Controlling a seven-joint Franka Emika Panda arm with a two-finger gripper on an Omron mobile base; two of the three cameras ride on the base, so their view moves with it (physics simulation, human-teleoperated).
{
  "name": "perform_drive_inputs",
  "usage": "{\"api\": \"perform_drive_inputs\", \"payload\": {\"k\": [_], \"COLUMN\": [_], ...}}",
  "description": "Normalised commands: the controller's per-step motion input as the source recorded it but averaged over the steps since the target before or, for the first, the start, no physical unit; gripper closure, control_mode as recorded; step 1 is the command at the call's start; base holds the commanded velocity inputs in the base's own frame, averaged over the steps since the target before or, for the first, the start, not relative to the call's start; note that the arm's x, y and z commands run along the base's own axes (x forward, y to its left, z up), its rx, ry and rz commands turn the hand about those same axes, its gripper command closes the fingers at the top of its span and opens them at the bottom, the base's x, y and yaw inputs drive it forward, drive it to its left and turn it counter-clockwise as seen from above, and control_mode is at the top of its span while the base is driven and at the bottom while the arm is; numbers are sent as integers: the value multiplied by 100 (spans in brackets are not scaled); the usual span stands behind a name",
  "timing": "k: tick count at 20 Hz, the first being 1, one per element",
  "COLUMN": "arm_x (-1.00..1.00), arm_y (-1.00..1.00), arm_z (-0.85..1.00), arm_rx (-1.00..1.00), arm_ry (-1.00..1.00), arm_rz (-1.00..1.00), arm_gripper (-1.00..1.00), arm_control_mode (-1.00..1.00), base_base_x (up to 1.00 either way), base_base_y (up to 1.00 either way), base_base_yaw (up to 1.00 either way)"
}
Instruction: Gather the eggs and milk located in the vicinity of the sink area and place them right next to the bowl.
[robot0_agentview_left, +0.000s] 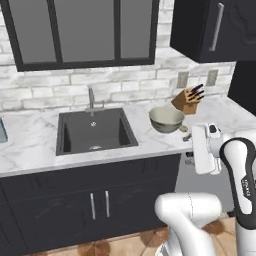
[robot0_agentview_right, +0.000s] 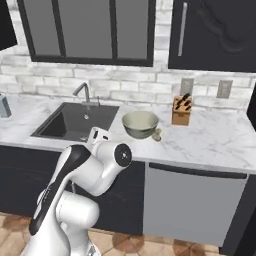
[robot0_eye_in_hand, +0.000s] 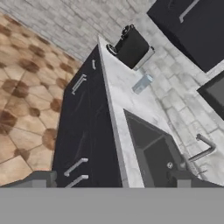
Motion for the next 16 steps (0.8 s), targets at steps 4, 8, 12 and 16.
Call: {"api": "perform_drive_inputs", "payload": {"k": [4,8,12,16], "arm_x": [0,0,0,0], "arm_y": [0,0,0,0], "arm_z": [0,0,0,0], "arm_rx": [0,0,0,0], "arm_ry": [0,0,0,0], "arm_rz": [0,0,0,0], "arm_gripper": [-100,-100,-100,-100], "arm_control_mode": [100,100,100,100], "base_base_x": [1,6,14,19], "base_base_y": [100,100,100,96], "base_base_yaw": [0,0,0,0]}}
